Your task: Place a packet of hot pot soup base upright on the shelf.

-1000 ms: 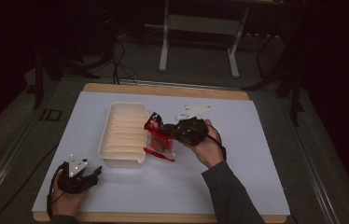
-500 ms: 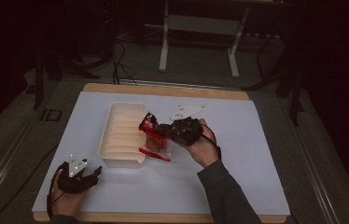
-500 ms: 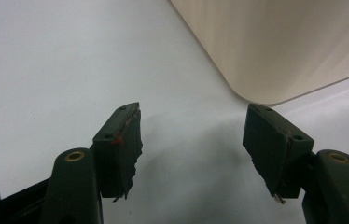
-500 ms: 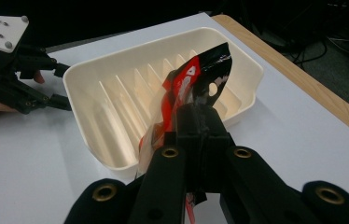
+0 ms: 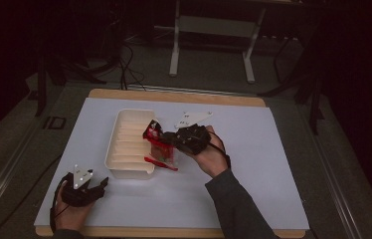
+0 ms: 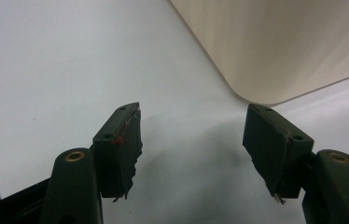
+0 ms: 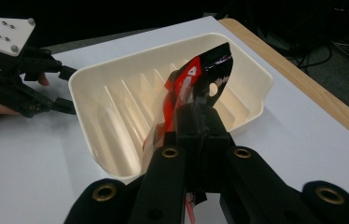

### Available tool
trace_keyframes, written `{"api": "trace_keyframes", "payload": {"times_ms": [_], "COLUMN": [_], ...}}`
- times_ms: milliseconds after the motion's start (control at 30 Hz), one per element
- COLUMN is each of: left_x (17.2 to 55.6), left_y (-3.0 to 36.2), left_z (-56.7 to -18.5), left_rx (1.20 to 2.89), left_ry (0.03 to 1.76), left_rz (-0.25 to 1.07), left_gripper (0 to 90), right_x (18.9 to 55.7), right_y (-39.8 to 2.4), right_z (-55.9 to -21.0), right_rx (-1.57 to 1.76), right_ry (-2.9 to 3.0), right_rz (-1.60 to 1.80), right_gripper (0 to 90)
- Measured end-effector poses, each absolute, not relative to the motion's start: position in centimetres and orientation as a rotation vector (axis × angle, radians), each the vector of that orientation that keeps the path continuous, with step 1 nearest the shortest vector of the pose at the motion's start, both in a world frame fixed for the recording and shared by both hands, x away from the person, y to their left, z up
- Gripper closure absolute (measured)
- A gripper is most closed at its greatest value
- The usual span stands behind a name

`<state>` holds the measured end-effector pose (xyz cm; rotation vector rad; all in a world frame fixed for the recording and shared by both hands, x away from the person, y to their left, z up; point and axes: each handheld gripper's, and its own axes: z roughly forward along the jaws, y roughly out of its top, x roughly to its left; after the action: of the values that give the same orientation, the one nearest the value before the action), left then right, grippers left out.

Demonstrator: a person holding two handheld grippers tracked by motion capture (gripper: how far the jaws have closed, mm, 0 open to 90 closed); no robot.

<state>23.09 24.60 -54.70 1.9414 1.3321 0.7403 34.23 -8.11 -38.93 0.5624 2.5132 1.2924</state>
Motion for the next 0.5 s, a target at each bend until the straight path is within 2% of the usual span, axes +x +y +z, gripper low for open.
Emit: {"api": "trace_keyframes", "payload": {"times_ms": [500], "left_x": [23.1], "left_y": [24.6], "left_z": [-54.7], "left_rx": [1.941], "left_ry": [1.332], "left_rz": [0.739], "left_gripper": [37.2], "right_x": [34.5], "right_y": [-6.7], "right_z": [-39.4], "right_rx": [0.547], "right_ry": [2.528], "right_rz": [1.303], "right_gripper": [89.4]}}
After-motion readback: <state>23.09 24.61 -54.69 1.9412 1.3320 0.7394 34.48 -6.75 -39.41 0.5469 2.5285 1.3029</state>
